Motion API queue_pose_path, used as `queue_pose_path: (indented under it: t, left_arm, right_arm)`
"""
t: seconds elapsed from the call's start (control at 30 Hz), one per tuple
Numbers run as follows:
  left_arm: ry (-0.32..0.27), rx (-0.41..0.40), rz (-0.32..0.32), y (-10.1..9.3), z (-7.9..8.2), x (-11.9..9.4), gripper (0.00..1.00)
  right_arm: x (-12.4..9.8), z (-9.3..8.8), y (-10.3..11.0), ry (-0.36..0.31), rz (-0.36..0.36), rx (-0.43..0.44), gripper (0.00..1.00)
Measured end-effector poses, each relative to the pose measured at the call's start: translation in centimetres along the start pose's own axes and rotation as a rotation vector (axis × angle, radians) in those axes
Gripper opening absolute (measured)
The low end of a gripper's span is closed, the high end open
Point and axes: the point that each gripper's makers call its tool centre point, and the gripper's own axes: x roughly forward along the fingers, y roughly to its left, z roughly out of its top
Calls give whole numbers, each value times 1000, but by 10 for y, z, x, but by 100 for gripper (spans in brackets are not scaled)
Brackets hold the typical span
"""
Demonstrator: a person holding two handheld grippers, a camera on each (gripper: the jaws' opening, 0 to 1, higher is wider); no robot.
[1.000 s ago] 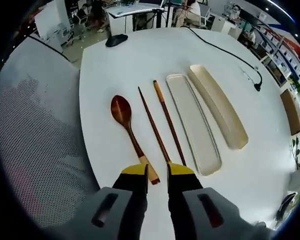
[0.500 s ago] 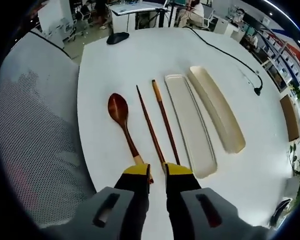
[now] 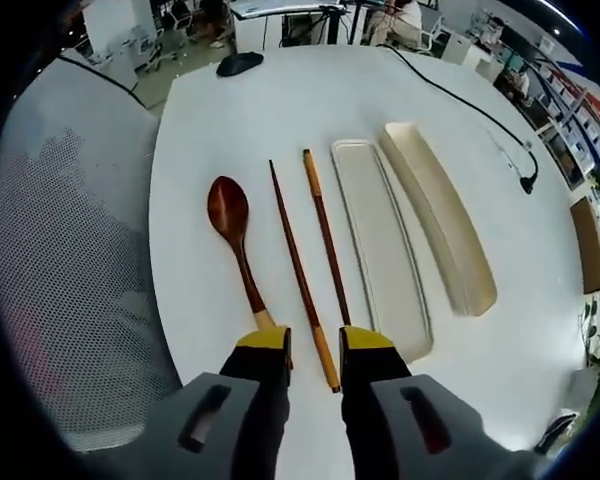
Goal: Arrange the utensils inside the cutlery case until each visible utensil rests in its matching compartment.
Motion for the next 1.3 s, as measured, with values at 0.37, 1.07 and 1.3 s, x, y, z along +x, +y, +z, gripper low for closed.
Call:
queue_pose_path:
  t: [0.37, 1.07, 1.3]
  left_arm:
    - [10, -3, 17, 5, -2, -2, 82]
    - [24, 5, 35, 12, -1, 0, 81]
    - [29, -11, 51, 16, -7, -2, 81]
  right_arm:
    - [16, -3, 3, 69, 8, -105, 13]
    - [30, -7, 2, 113, 40, -81, 13]
    - [34, -12, 3, 140, 47, -109, 13]
